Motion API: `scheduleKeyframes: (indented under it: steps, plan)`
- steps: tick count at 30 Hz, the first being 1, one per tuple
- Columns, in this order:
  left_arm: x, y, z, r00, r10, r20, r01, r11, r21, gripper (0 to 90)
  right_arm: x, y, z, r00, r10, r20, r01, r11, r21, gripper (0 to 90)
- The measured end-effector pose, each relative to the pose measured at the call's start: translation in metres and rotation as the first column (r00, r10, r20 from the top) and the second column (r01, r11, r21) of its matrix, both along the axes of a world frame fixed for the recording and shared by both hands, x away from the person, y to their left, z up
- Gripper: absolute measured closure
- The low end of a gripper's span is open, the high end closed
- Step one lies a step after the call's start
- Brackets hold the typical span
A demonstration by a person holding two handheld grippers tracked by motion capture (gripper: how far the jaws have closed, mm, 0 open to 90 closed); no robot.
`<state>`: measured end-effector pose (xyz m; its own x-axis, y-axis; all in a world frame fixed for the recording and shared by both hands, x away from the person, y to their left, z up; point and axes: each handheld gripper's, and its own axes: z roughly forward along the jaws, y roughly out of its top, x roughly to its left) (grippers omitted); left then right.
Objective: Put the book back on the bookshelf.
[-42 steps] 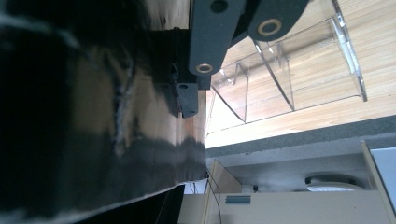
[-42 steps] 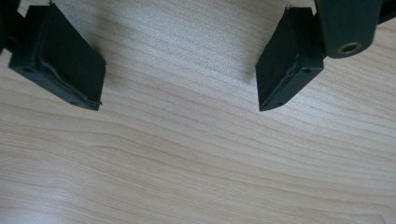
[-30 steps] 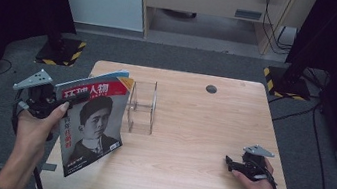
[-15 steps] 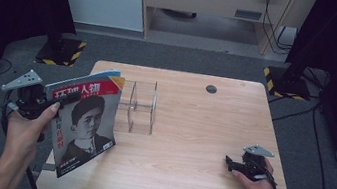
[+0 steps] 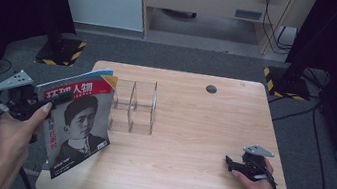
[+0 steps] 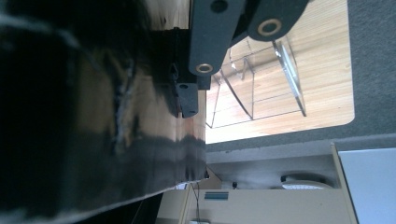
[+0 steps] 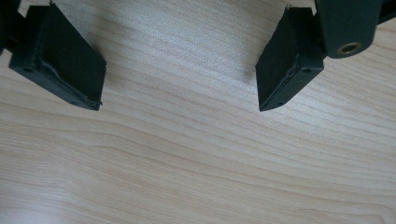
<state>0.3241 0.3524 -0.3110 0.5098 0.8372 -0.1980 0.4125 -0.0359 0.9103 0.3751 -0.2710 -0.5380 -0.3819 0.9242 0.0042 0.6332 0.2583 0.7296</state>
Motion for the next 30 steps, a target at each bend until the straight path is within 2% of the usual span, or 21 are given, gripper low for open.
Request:
scheduleKeyframes:
  steps: [10,21,30]
  plan:
    - [-0.004,0.009,0.005,0.9998,0.019,0.004,-0.019,0.9998,-0.004,86.6,0.0,0.0,0.0,1.0,0.002,0.0,-0.002,1.0,0.0,16.3]
    - [0.001,0.02,0.005,0.9984,0.056,0.006,-0.056,0.9984,0.003,86.6,0.0,0.0,0.0,1.0,0.0,0.003,0.0,1.0,0.002,16.3]
    - [0.016,0.029,-0.002,0.9938,0.111,0.004,-0.111,0.9938,-0.006,86.6,0.0,0.0,0.0,1.0,0.0,0.003,0.0,1.0,0.002,16.3]
